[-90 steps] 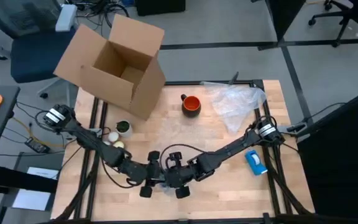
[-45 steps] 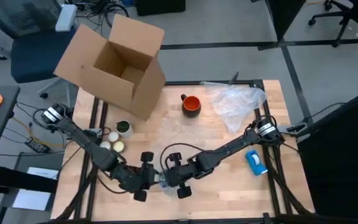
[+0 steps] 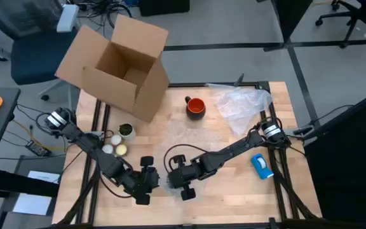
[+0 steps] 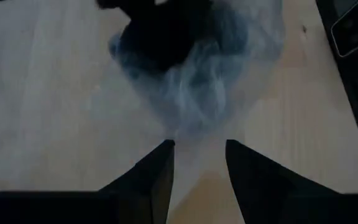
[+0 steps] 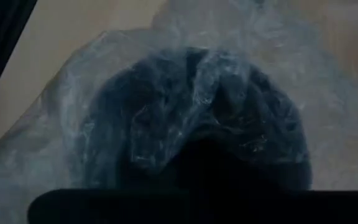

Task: Wrap mug
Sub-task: Wrap the blue mug with bubble wrap

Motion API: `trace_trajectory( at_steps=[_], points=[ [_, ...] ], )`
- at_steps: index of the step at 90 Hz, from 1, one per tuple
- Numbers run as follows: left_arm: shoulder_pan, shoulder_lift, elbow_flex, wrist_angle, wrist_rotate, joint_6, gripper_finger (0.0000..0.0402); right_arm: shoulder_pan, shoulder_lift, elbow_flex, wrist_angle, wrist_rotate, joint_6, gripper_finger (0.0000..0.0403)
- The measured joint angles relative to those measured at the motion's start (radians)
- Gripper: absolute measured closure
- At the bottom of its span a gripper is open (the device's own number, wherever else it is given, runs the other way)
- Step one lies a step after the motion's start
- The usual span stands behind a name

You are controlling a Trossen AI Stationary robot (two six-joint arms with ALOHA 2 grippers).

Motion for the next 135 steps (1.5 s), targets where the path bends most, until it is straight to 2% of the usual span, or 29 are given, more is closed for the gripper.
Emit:
trace_trajectory(
  at_steps=[33,49,82,105,121,127,135],
  points=[
    [0.025,0.012,-0.029,0.077,-0.016,0.052,0.0273,0.002,0.0,0.0,0.048,-0.058,-0.065,0.0403],
    [0.049,0.012,-0.093,0.147,0.021,0.051,0.0273,0.002,0.0,0.0,0.051,-0.064,-0.083,0.0403],
    [0.054,0.012,-0.098,0.221,0.037,0.123,0.0273,0.002,0.0,0.001,0.068,-0.095,-0.124,0.0403],
    [0.055,-0.018,-0.049,0.111,0.08,0.122,0.0273,0.0,0.0,0.001,0.071,-0.103,-0.127,0.0403],
    [0.034,-0.054,0.022,-0.109,0.109,0.025,0.0273,-0.001,0.0,0.001,0.07,-0.103,-0.126,0.0403],
    [0.011,-0.069,0.042,-0.183,0.095,-0.026,0.0273,-0.001,0.0,0.001,0.064,-0.103,-0.126,0.0403],
    [-0.023,-0.088,0.05,-0.204,0.019,-0.039,0.0273,-0.008,0.0,0.001,0.056,-0.1,-0.126,0.0403]
  ],
)
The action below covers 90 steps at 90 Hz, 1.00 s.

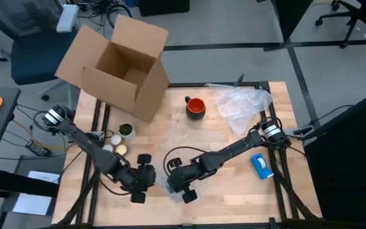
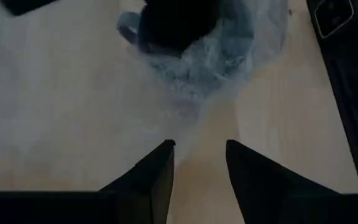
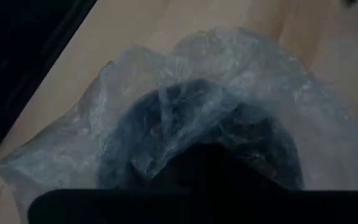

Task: Wrap mug
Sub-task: Wrap the blue mug with bubble wrap

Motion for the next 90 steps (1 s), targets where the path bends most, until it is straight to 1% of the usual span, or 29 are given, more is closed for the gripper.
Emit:
trace_trajectory(
  at_steps=[7,16,27,33,41,50,60,68,79,85,90],
  points=[
    [-0.026,-0.006,0.0,0.004,-0.062,0.001,0.0273,-0.009,0.0,0.0,-0.009,0.012,0.007,0.0403],
    [-0.035,-0.006,0.0,0.017,-0.088,0.0,0.0273,-0.021,-0.001,0.0,-0.008,0.013,0.008,0.0403],
    [-0.035,-0.003,-0.047,0.167,-0.097,0.033,0.0273,-0.024,-0.001,0.0,-0.012,0.003,0.008,0.0403],
    [-0.031,0.001,-0.085,0.226,-0.055,0.051,0.0273,-0.024,-0.001,0.0,-0.016,0.002,0.008,0.0403],
    [-0.02,0.001,-0.122,0.24,0.006,0.03,0.0273,-0.018,-0.001,0.0,-0.019,0.002,0.009,0.0403],
    [-0.019,0.001,-0.169,0.259,0.017,-0.019,0.0273,-0.014,-0.001,0.0,-0.032,0.014,0.009,0.0403],
    [-0.019,0.001,-0.265,0.349,0.11,-0.065,0.0273,-0.015,-0.002,0.001,-0.067,0.033,0.009,0.0403],
    [-0.019,0.001,-0.356,0.456,0.165,-0.109,0.0273,-0.024,-0.002,0.001,-0.073,0.043,0.006,0.0403],
    [0.005,0.001,-0.457,0.593,0.165,-0.122,0.0273,-0.037,-0.002,0.001,-0.071,0.048,0.0,0.0403],
    [0.035,0.001,-0.489,0.681,0.166,-0.102,0.0273,-0.042,-0.002,0.001,-0.071,0.048,0.0,0.0403],
    [0.068,0.001,-0.502,0.703,0.194,-0.1,0.0273,-0.042,-0.002,0.001,-0.071,0.054,0.0,0.0403]
  ],
)
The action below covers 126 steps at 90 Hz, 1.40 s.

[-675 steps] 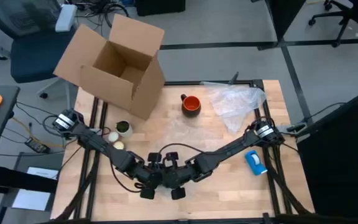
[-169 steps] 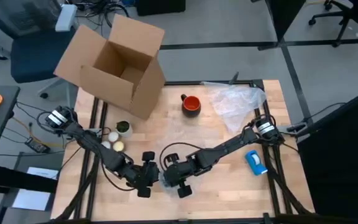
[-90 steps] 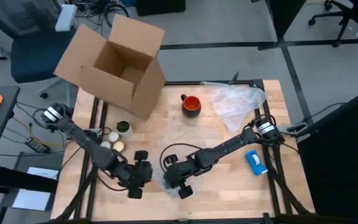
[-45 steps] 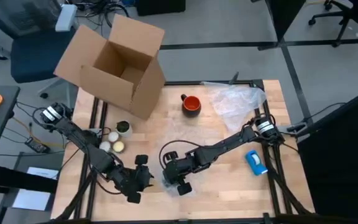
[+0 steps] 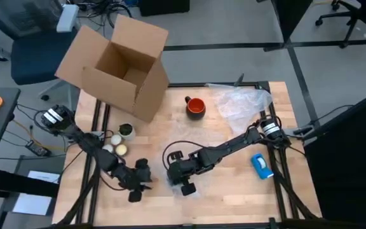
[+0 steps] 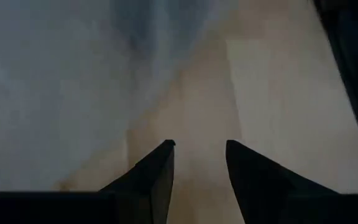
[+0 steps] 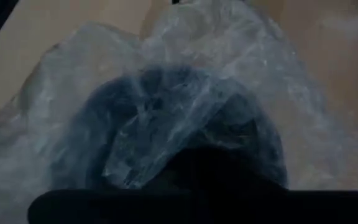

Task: Wrap mug
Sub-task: Wrap the blue mug with bubble wrap

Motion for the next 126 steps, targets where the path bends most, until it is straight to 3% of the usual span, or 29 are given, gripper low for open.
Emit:
trace_trajectory(
  at_steps=[25,40,65,96,108,126],
  points=[
    [0.115,0.007,0.002,0.1,0.1,0.142,0.0273,0.0,0.0,0.0,-0.035,0.018,-0.002,0.0403],
    [0.138,0.007,0.027,0.107,-0.013,0.242,0.0273,-0.004,0.0,0.0,-0.037,0.062,0.026,0.0403],
    [0.17,0.048,0.048,0.113,-0.091,0.266,0.0273,-0.027,0.0,0.0,-0.078,0.108,0.079,0.0403],
    [0.219,0.133,0.054,0.233,-0.108,0.399,0.0273,0.001,0.0,0.054,-0.143,0.126,0.004,0.0403],
    [0.224,0.117,0.095,0.09,-0.107,0.425,0.0273,0.003,0.0,0.064,-0.148,0.124,-0.004,0.0403],
    [0.213,0.084,0.252,-0.343,-0.112,0.407,0.0273,0.003,0.001,0.064,-0.186,0.12,0.0,0.0403]
  ],
)
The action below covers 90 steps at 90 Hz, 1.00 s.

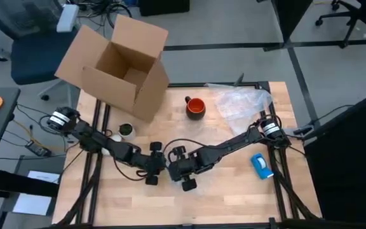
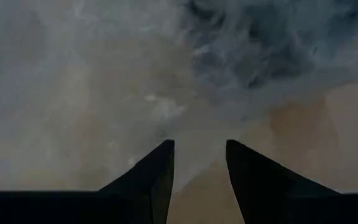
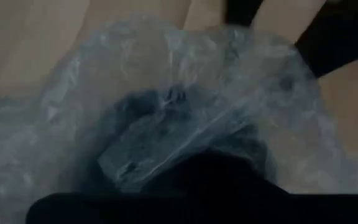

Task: Wrap mug
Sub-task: Wrap the blue mug with bubble wrap

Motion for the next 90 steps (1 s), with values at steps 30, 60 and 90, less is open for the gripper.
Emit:
trace_trajectory(
  at_steps=[30,60,90],
  points=[
    [-0.142,-0.008,0.196,-0.183,-0.069,-0.04,0.0273,0.0,0.0,0.0,-0.004,-0.008,0.0,0.0403],
    [-0.165,-0.003,0.151,0.048,-0.159,0.043,0.0273,-0.025,0.0,-0.001,-0.014,-0.01,-0.001,0.0403],
    [-0.109,-0.003,0.138,0.063,-0.163,0.052,0.0273,-0.006,0.001,0.036,-0.1,0.031,0.0,0.0403]
  ],
)
